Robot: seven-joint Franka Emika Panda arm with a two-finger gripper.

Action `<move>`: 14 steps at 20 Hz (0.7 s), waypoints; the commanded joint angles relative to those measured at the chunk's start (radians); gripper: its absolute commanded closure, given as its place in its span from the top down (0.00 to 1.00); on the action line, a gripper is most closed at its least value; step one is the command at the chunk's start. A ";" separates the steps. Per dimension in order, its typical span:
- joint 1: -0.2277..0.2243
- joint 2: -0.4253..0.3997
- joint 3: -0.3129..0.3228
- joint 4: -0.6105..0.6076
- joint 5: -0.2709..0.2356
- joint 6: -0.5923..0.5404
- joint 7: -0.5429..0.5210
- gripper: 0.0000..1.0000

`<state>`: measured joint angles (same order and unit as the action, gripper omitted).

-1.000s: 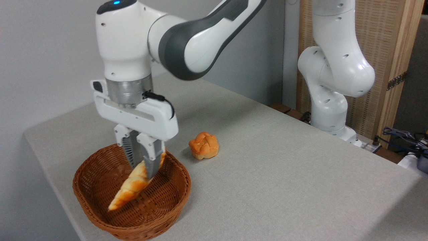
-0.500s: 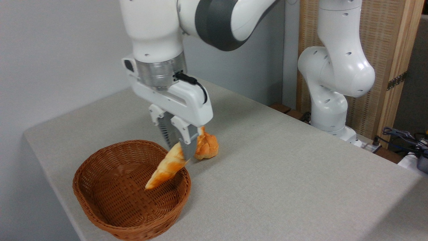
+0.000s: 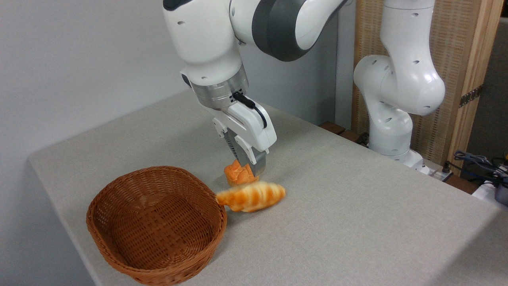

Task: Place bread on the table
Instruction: 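Carry the bread roll out of the basket and set it on the table, then open the gripper and raise it away from the bread roll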

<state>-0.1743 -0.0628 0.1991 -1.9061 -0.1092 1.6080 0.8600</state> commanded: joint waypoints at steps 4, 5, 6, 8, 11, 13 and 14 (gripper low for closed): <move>-0.011 -0.019 0.006 -0.025 -0.012 -0.016 0.016 1.00; -0.011 -0.019 0.006 -0.024 -0.012 -0.013 0.017 1.00; -0.008 -0.020 0.006 -0.019 -0.010 -0.005 0.017 1.00; -0.005 -0.022 0.008 -0.008 -0.007 0.016 0.017 1.00; -0.004 -0.022 0.010 0.015 -0.006 0.090 0.016 1.00; -0.005 -0.023 0.010 0.021 -0.004 0.151 0.011 1.00; -0.005 -0.022 0.010 0.021 -0.001 0.179 0.010 1.00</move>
<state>-0.1761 -0.0730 0.2009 -1.8892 -0.1092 1.7201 0.8600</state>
